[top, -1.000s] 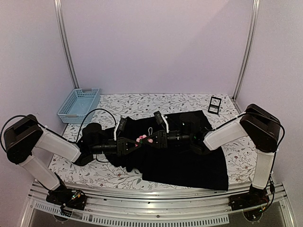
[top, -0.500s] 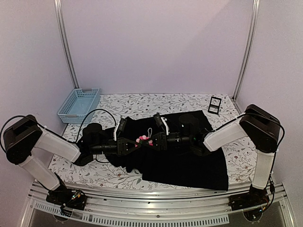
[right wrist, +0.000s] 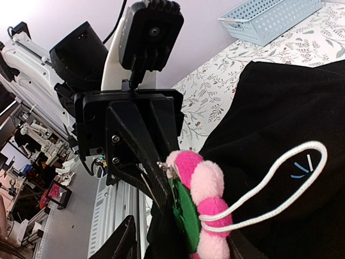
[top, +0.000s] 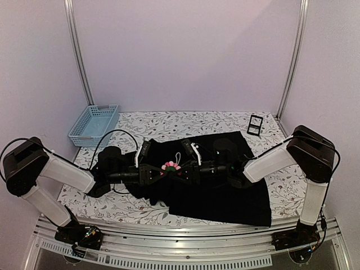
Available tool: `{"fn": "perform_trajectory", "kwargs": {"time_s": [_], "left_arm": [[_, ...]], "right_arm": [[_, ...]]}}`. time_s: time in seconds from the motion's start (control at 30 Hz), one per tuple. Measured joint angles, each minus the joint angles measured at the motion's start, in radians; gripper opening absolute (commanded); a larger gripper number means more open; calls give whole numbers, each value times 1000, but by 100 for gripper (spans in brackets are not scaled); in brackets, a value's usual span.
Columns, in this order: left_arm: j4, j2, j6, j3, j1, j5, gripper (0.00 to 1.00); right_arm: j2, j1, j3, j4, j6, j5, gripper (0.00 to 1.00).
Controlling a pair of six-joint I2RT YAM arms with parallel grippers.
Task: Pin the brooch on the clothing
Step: Pin the flattened clothing at the center of the board.
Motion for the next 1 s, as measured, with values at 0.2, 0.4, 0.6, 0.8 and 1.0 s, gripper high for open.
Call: {"fn": "perform_trajectory", "kwargs": {"time_s": [0.2, 0.4, 0.6, 0.8, 1.0], "left_arm": [[-4, -10, -10, -3, 0, 5, 0], [23, -16, -32, -25, -2, 18, 0], [67, 4, -60, -28, -2, 27, 0], [139, 62, -89, -32, -2, 34, 0], [207, 120, -109, -34, -2, 30, 0]], "right_arm": [[-21, 0, -12, -13, -64, -6, 48], [-21, 0, -7, -16, -92, -38, 44], [21, 0, 45, -19, -84, -56, 44], [56, 0, 48, -15, -63, -61, 34], [98, -14, 51, 70, 24, -70, 25]]}}
